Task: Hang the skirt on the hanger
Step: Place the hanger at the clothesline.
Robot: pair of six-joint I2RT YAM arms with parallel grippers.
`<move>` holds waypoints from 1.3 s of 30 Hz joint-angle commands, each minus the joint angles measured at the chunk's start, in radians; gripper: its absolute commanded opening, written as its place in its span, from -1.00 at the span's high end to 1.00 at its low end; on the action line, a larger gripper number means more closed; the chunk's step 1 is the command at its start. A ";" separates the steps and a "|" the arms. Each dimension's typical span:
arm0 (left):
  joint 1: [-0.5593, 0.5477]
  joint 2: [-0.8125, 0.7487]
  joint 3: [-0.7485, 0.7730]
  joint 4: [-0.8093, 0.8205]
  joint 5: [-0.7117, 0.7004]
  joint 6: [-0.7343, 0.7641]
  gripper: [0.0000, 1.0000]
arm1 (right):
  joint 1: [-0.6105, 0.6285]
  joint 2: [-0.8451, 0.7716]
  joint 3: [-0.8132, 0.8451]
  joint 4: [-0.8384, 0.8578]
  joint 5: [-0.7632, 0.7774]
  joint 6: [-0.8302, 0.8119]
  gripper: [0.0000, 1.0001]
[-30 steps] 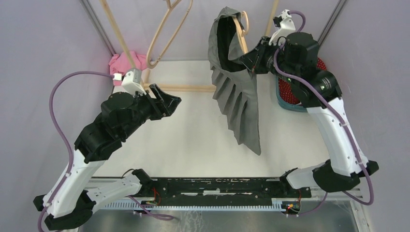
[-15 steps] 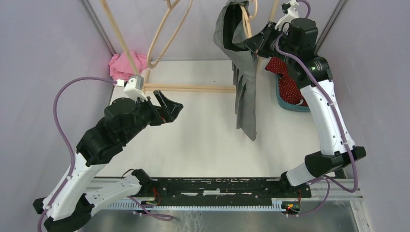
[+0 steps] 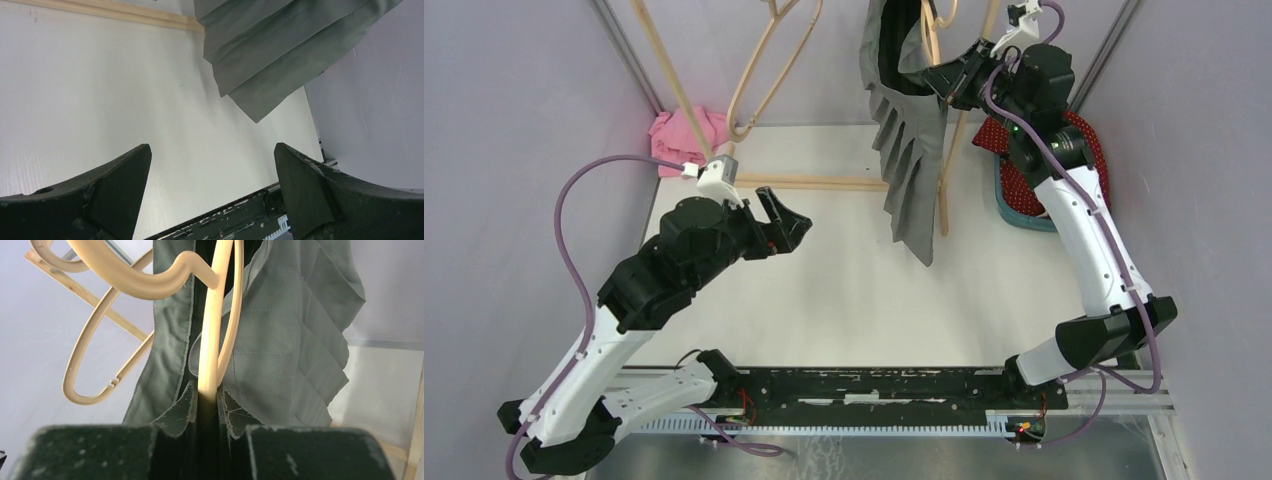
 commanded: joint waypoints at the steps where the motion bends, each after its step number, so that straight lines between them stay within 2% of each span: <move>1: -0.003 0.013 0.009 0.048 0.013 0.038 -0.98 | -0.011 -0.016 0.011 0.278 -0.007 0.027 0.98; 9: -0.003 0.033 0.024 0.048 0.010 0.050 -0.98 | -0.030 0.028 0.020 0.359 -0.022 0.071 0.98; 19: -0.003 0.052 0.028 0.049 0.007 0.056 -0.98 | -0.041 0.053 -0.046 0.466 -0.041 0.117 0.97; 39: -0.003 0.087 0.029 0.064 0.004 0.067 -0.98 | -0.052 0.142 -0.064 0.550 -0.064 0.153 0.97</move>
